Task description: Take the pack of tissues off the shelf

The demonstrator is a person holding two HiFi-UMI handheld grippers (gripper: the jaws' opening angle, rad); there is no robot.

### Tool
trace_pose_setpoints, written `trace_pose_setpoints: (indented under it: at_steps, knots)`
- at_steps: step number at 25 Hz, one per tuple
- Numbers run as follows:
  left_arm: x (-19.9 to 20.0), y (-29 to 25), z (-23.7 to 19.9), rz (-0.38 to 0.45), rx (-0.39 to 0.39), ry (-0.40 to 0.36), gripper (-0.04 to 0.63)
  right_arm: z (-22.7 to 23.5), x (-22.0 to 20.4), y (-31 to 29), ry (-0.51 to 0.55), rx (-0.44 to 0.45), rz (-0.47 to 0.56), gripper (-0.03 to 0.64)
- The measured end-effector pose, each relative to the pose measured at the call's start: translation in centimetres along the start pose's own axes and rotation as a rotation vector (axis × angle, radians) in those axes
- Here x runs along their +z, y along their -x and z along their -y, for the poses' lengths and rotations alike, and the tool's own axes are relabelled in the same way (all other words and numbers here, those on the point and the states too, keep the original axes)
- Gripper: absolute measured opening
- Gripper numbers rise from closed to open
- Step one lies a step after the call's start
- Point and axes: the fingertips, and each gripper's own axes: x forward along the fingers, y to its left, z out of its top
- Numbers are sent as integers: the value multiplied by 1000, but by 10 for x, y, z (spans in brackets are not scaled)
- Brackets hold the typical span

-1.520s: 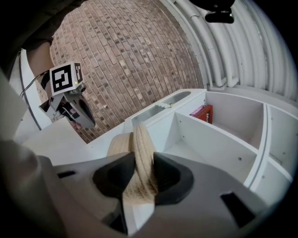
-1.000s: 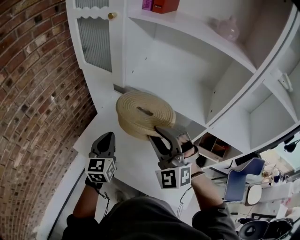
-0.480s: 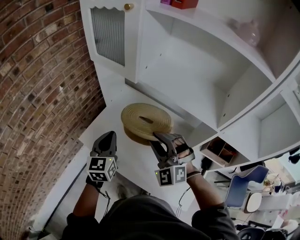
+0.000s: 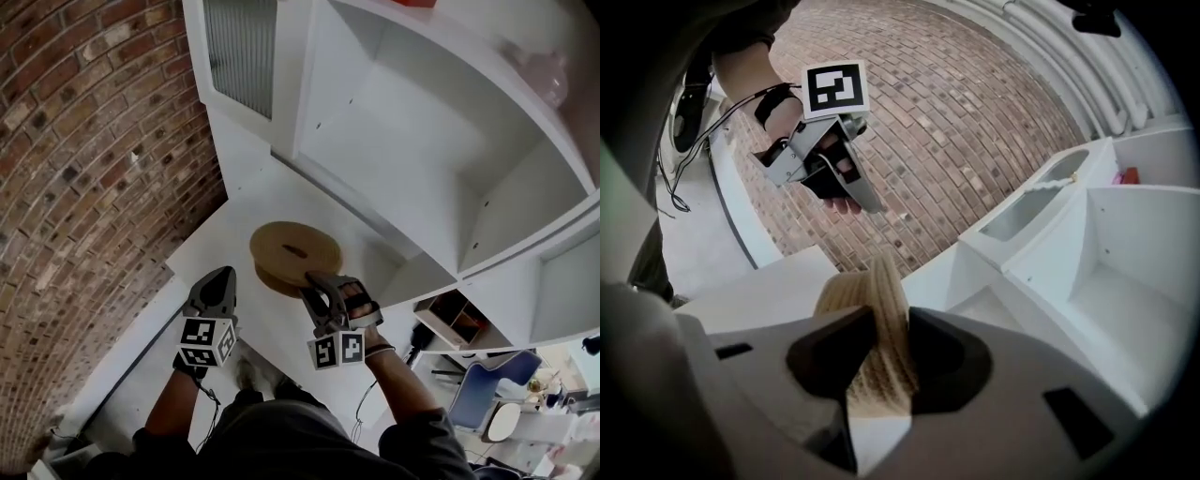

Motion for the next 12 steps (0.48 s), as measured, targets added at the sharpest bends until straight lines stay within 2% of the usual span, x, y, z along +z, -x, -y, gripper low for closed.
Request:
trace_pose_setpoints:
  at_steps: [12]
  knots:
    - [-70,4,-15,-105,77,30,5,-99,-43,-73,3,178,1,124]
